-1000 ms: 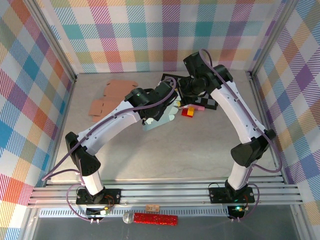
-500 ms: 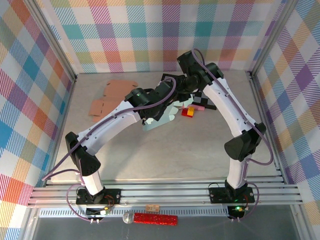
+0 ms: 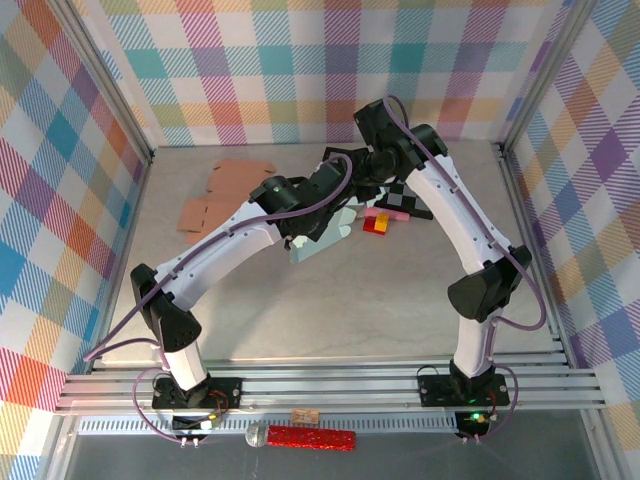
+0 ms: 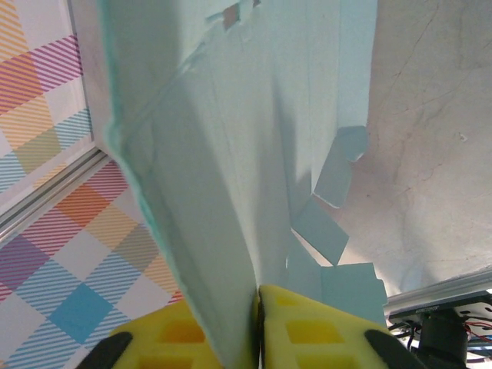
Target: Fold the paper box
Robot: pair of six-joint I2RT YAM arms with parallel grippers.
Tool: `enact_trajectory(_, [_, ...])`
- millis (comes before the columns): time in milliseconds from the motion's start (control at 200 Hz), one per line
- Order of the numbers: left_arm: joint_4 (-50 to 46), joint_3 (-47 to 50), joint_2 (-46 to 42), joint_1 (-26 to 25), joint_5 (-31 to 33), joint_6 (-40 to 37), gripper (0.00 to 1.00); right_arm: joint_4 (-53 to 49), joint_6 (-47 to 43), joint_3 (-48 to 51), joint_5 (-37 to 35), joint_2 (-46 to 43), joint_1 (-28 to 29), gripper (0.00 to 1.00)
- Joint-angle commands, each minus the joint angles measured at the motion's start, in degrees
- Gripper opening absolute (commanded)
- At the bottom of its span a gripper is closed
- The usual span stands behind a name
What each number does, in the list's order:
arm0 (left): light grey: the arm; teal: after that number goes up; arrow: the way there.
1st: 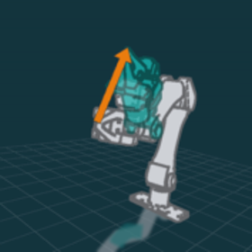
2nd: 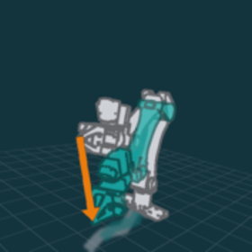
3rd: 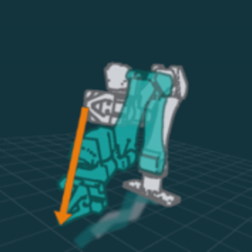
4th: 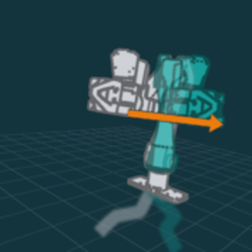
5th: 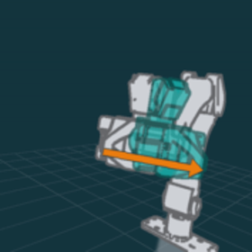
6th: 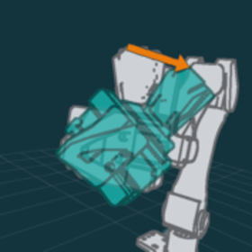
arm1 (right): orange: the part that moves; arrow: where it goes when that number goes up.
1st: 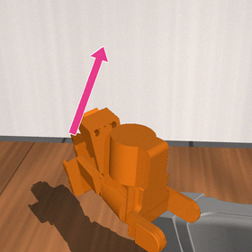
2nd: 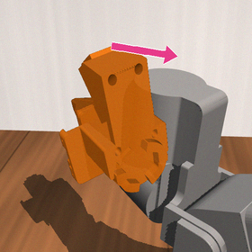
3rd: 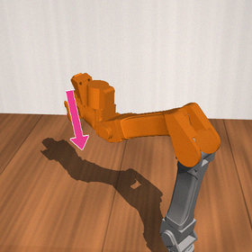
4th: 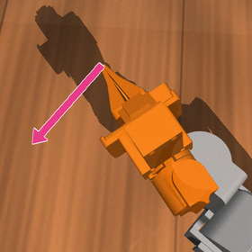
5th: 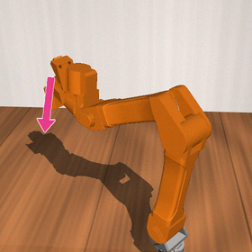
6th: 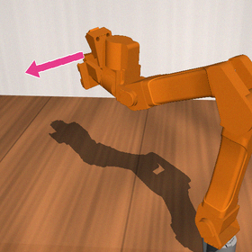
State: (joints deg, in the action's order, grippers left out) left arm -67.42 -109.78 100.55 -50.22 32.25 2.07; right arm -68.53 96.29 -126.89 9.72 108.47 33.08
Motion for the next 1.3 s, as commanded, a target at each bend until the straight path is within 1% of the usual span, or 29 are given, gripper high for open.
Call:
enact_trajectory(0, [-0.56, -2.13, 0.23, -0.32, 0.71, -0.25, 0.00, -1.15, -0.48, -1.78, 1.03, 0.74, 0.41, 0.10])
enact_trajectory(20, [-0.65, -2.18, 0.25, -0.32, 0.67, -0.17, 0.01, -1.21, -0.49, -1.83, 1.01, 0.70, 0.41, 0.08])
enact_trajectory(55, [-0.78, -2.46, 0.19, -0.33, 0.62, -0.06, 0.09, -1.21, -0.57, -1.78, 0.85, 0.63, 0.41, 0.05])
enact_trajectory(90, [-0.95, -2.91, 0.11, -0.33, 0.62, 0.35, 0.22, -1.17, -0.80, -1.79, 0.53, 0.55, 0.41, 0.00])
enact_trajectory(115, [-1.05, -3.19, -0.07, -0.32, 0.54, 0.65, 0.35, -1.04, -0.92, -1.85, 0.36, 0.44, 0.41, 0.00])
enact_trajectory(155, [-0.98, -3.87, -0.62, -0.32, 0.24, 1.45, 0.51, -0.99, -1.14, -2.10, 0.10, 0.31, 0.34, 0.00])
enact_trajectory(195, [-0.69, -4.65, -1.46, -0.32, -0.58, 2.11, 0.62, -1.35, -1.36, -2.58, -0.25, 0.26, 0.25, 0.00])
enact_trajectory(230, [-0.27, -5.45, -2.38, -0.32, -1.67, 2.77, 0.70, -1.87, -1.61, -3.45, -0.56, 0.26, 0.15, 0.00])
enact_trajectory(265, [0.19, -6.37, -3.47, -0.24, -3.06, 3.24, 0.75, -2.67, -1.80, -4.43, -1.19, 0.26, 0.06, 0.00])
enact_trajectory(310, [1.05, -7.29, -5.02, 0.01, -5.26, 3.83, 0.78, -3.74, -2.34, -6.00, -2.11, 0.26, -0.03, 0.00])
enact_trajectory(330, [1.41, -7.57, -5.72, 0.30, -6.20, 4.37, 0.81, -4.29, -2.69, -6.75, -2.63, 0.26, -0.12, 0.00])
enact_trajectory(390, [3.00, -8.03, -8.08, 1.45, -10.11, 5.85, 0.83, -5.68, -3.53, -8.72, -4.22, 0.03, -0.43, 0.00])
enact_trajectory(410, [3.76, -7.89, -9.06, 1.87, -11.26, 6.59, 0.86, -5.86, -3.64, -8.95, -4.60, -0.19, -0.54, 0.00])
enact_trajectory(550, [11.10, -3.22, -16.13, 7.03, -21.30, 12.18, 0.88, -9.54, -2.57, -9.61, -4.76, -1.66, -1.44, 0.00])
enact_trajectory(685, [15.56, 3.09, -20.27, 15.66, -31.72, 20.33, 0.82, -16.60, -1.15, -10.39, -6.84, -3.22, -1.36, 0.00])
enact_trajectory(800, [16.33, 7.80, -21.36, 20.42, -37.25, 24.27, 0.77, -24.73, -0.23, -11.27, -10.89, -5.19, -1.09, 0.00])
enact_trajectory(875, [15.73, 9.66, -20.78, 21.55, -39.60, 25.79, 0.74, -27.54, -0.15, -10.59, -12.47, -6.67, -1.00, 0.00])
enact_trajectory(945, [15.47, 11.18, -19.82, 21.91, -41.79, 26.94, 0.71, -26.38, 0.24, -7.69, -12.62, -8.20, -0.87, 0.00])
enact_trajectory(1005, [15.33, 12.18, -18.75, 22.13, -43.46, 28.14, 0.70, -23.12, 0.42, -4.37, -12.44, -9.20, -0.82, 0.00])
enact_trajectory(1100, [14.41, 12.48, -16.73, 22.13, -44.99, 29.45, 0.67, -19.64, 0.60, -1.52, -11.99, -8.24, -0.65, 0.00])
enact_trajectory(1175, [13.39, 12.46, -15.62, 22.18, -44.97, 29.52, 0.65, -14.40, 0.24, 2.62, -10.54, -7.57, -0.40, 0.00])
enact_trajectory(1230, [13.29, 12.95, -15.35, 22.19, -44.91, 29.54, 0.64, -9.54, 0.79, 7.60, -8.67, -7.82, -0.23, 0.00])
enact_trajectory(1295, [13.19, 13.62, -15.28, 22.18, -44.90, 29.12, 0.63, -4.01, 1.06, 13.12, -9.28, -8.71, 0.46, 0.00])
